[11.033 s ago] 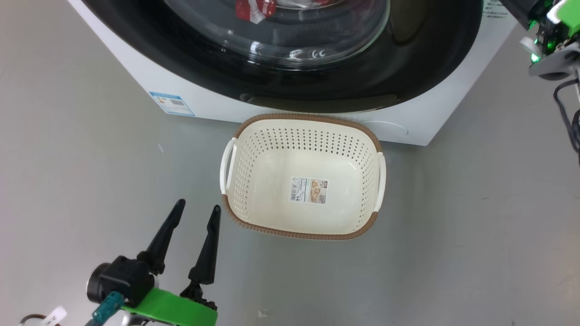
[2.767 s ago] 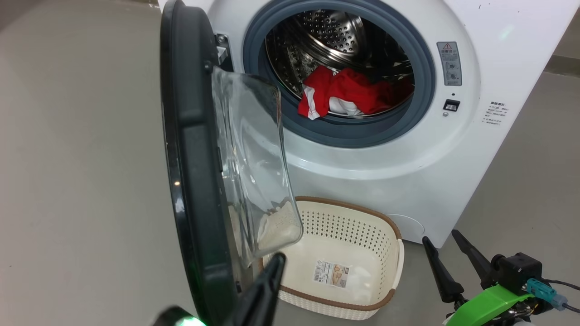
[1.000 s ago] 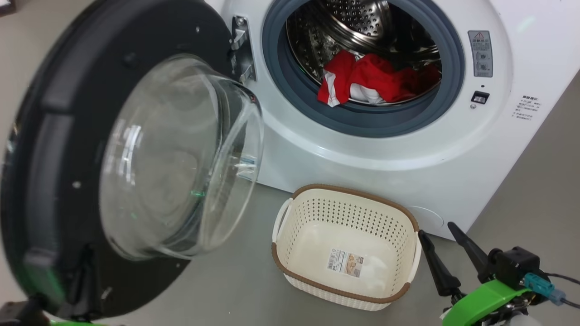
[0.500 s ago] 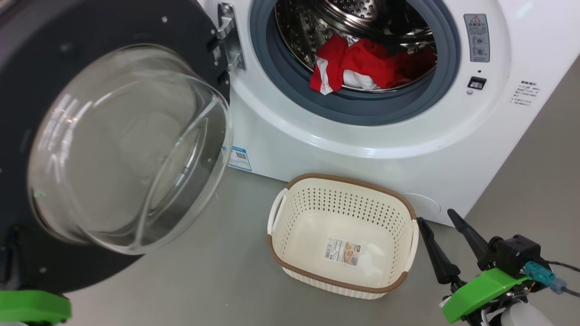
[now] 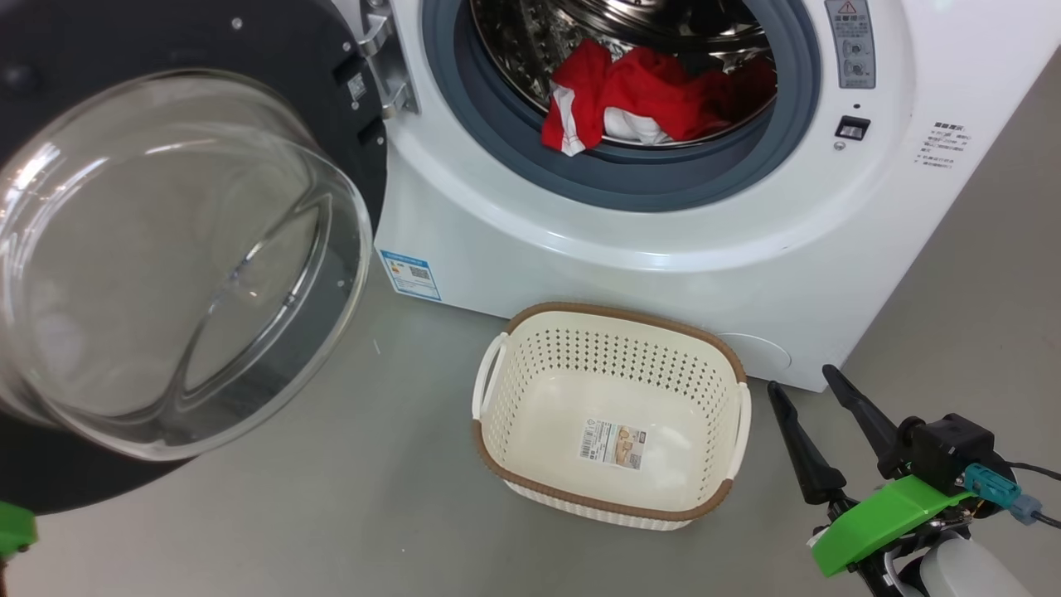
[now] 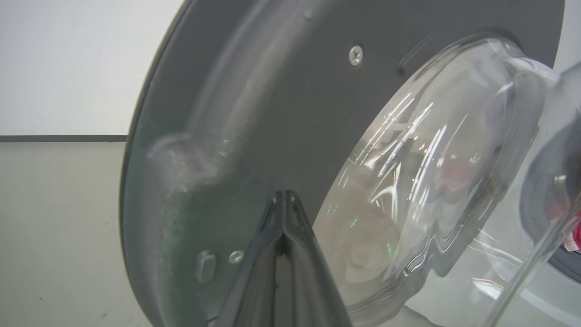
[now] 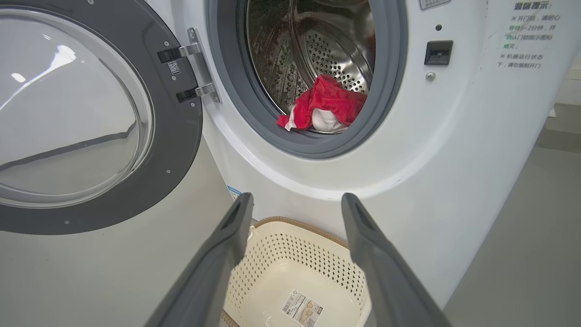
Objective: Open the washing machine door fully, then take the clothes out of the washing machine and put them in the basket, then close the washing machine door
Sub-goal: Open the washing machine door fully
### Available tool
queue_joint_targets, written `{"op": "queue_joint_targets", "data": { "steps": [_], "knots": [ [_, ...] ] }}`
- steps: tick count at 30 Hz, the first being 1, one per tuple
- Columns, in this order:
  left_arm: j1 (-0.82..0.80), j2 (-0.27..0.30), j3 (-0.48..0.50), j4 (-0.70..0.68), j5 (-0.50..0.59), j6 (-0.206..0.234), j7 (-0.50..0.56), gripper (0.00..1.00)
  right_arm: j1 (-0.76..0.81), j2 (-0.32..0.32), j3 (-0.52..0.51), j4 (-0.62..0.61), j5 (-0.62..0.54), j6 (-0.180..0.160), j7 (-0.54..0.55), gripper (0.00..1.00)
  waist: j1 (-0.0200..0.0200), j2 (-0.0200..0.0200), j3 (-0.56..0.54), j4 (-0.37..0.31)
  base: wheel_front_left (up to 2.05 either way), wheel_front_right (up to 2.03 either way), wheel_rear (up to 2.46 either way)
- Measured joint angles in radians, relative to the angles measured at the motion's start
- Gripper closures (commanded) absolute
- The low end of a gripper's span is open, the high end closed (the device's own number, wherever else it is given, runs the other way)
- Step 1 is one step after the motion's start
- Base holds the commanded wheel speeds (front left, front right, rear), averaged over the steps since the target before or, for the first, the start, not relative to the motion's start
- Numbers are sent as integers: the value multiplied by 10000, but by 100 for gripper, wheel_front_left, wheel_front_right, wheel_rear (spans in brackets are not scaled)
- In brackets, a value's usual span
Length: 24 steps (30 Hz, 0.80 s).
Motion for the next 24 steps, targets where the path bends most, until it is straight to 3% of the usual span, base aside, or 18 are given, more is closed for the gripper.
{"op": "queue_joint_targets", "data": {
  "steps": [11, 24],
  "knots": [
    [-350, -146, 813, 564, 752, -579, 0, 100, 1, 10, -27, 0, -29, 0, 0, 0, 0, 0, -87, -105, 0, 0, 0],
    [287, -970, 932, -259, 1116, -915, -6, 100, 88, 88, -27, -2, -25, 0, 0, 0, 0, 0, -595, 32, 0, 0, 0]
  ]
}}
